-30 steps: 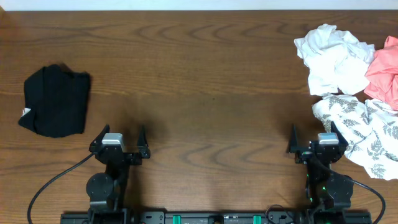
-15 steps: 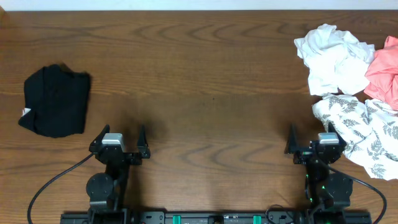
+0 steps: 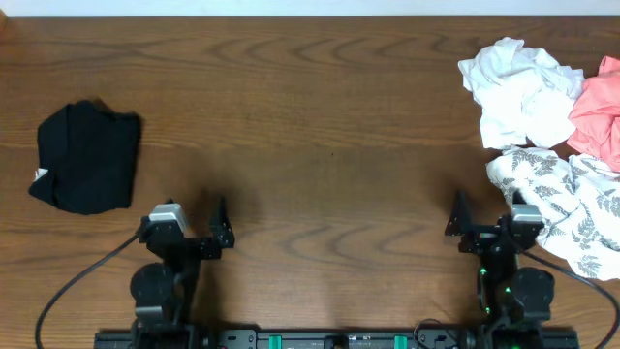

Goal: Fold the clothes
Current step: 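Reach the right gripper to the white T-shirt in the pile and grasp it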

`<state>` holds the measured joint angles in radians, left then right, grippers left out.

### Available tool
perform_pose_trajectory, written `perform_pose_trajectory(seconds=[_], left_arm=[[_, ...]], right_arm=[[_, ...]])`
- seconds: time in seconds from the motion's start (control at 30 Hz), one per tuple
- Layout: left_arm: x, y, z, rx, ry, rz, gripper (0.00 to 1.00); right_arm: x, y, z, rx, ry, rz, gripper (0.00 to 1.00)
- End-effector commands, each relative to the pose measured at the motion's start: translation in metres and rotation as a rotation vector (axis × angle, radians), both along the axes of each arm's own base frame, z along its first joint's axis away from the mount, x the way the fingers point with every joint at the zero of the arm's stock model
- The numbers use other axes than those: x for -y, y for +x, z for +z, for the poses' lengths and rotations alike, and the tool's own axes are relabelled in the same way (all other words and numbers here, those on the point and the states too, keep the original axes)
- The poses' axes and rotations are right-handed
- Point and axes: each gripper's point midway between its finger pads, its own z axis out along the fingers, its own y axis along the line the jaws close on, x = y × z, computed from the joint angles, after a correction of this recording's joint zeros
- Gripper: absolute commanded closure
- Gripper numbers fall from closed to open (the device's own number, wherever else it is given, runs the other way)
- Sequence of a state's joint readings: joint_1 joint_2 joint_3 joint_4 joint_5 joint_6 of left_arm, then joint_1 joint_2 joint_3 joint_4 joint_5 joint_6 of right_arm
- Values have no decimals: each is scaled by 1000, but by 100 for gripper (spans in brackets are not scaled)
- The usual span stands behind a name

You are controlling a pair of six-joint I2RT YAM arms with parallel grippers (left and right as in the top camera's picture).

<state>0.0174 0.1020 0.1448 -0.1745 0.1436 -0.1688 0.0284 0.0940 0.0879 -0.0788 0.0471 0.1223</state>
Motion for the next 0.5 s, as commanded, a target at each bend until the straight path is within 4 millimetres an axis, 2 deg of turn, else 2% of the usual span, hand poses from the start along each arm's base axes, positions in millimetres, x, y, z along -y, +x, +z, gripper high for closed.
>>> perform_pose_trajectory(seconds=[0.0,0.2,0.33,0.47], left_arm=[[2,1,33,-7,-5,-8,2],[1,15,60,-154,70,-31,2],[1,26,65,-299,71,-38,2],[1,29,63,-476,72,-48,2]], right_arm=[[5,2,38,31,16,-32,1],[3,27,62,-137,2,-28,1],[2,52,68,-320,-6,-28,1],[3,77,65,-536,-5,-24,1]])
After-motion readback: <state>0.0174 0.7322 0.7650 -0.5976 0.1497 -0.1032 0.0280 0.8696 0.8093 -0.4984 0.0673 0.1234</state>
